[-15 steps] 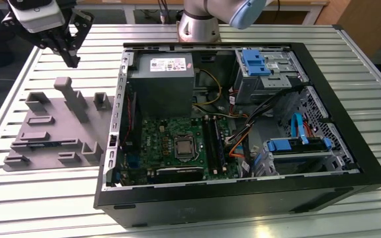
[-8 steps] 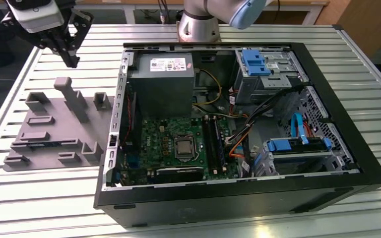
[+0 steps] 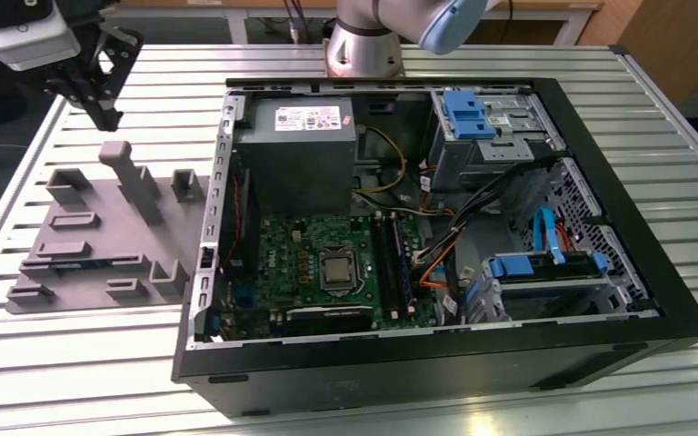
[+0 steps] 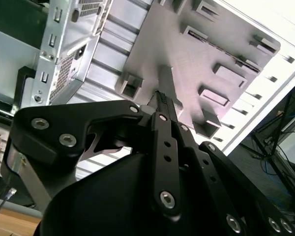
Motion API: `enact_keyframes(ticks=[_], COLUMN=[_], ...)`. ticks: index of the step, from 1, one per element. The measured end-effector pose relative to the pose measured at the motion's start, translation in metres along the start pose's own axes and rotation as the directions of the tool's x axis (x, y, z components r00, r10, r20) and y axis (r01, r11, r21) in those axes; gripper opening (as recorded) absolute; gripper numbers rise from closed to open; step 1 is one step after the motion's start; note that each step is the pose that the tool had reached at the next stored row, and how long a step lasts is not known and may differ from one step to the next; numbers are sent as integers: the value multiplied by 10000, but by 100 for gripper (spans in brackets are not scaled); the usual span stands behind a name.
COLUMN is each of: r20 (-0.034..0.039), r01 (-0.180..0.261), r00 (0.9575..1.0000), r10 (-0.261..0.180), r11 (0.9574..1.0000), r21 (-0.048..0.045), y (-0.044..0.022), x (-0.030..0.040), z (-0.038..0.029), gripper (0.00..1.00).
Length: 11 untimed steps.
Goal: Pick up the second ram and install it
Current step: 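Reach for the second ram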
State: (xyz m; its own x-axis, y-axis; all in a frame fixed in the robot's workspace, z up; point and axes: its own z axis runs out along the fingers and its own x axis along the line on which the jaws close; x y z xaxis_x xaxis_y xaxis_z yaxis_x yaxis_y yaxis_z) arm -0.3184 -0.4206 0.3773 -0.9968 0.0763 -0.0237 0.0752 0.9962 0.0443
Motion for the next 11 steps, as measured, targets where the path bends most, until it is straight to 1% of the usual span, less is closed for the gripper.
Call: enact_keyframes(ticks=[3,5,7,11], r20=[0,0,-6,-64], r01=[1,1,5,50], r00=[10000,10000,10000,10000], r10=[-1,-1,-5,-50], r11=[10000,10000,10000,10000], r21=[0,0,0,3], y=[-29,-54,-81,-115], x=[104,158,192,233], z=[18,31,46,83], gripper=[11,11,11,11])
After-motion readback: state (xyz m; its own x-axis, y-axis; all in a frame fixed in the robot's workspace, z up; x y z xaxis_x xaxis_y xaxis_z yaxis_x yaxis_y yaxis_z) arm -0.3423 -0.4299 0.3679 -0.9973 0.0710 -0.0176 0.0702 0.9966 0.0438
